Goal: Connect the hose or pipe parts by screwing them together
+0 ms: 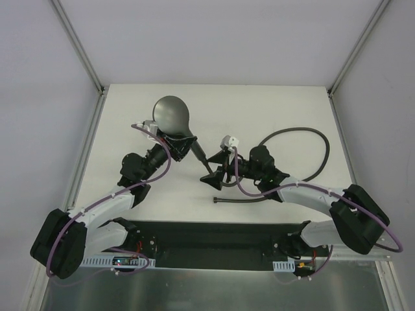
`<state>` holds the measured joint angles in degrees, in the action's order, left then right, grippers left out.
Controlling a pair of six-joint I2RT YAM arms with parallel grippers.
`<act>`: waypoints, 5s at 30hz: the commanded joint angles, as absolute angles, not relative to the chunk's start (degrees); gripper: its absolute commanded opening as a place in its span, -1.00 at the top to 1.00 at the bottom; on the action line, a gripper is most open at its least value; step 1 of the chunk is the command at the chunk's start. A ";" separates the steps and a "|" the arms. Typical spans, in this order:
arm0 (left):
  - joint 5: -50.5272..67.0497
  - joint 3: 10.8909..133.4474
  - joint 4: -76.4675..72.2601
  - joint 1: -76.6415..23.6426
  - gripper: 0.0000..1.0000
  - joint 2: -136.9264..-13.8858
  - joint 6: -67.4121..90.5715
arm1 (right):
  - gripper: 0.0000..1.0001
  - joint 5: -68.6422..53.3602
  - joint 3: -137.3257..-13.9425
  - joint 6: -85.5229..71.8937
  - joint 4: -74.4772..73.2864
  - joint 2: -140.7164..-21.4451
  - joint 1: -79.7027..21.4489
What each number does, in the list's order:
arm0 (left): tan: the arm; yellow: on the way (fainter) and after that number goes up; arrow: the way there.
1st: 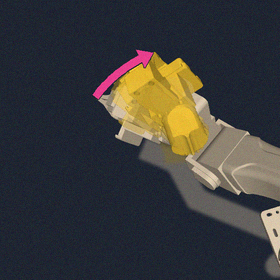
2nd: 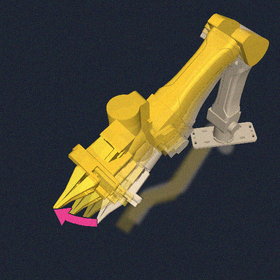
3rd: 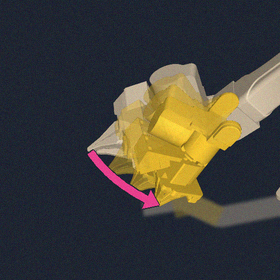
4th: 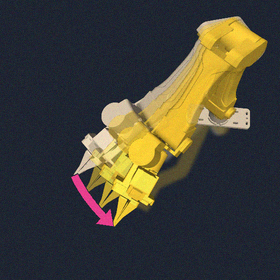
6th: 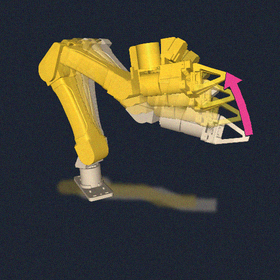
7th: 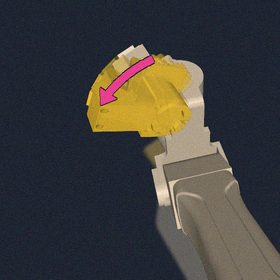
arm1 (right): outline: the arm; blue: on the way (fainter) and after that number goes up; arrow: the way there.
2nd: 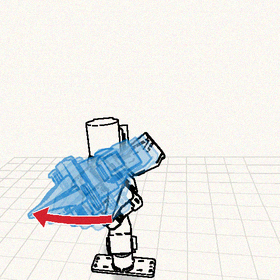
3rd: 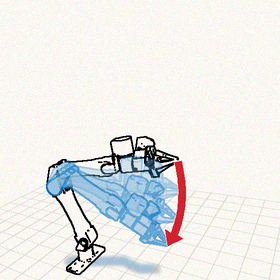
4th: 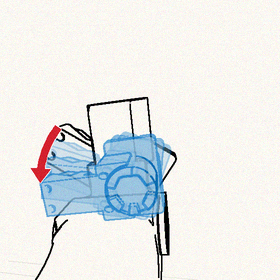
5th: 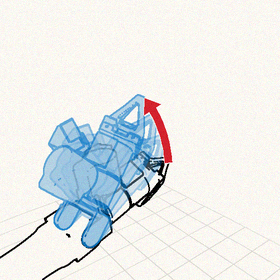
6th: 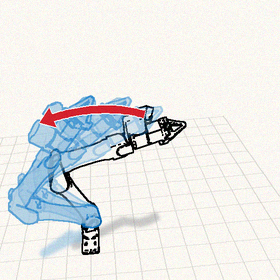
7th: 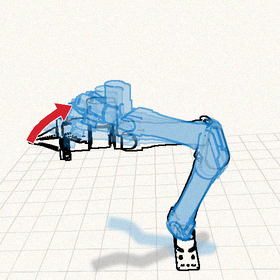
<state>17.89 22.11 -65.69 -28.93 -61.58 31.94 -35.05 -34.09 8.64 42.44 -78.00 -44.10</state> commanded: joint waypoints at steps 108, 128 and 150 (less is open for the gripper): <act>8.69 10.99 -77.93 -30.32 1.00 -51.12 36.04 | 0.99 -21.27 -42.10 20.14 39.81 -78.57 -55.56; 8.97 20.21 -67.87 -30.32 1.00 -55.91 29.36 | -0.76 -13.92 -31.90 17.55 36.23 -68.39 -49.02; -5.89 29.09 -34.55 -30.50 1.00 -43.60 43.07 | -0.49 43.24 -52.11 45.53 33.31 -87.01 -73.39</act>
<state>-2.31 25.02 -34.68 -30.04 -46.70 41.19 36.47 -48.03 42.41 31.00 -84.68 -72.64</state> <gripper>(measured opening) 0.251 0.780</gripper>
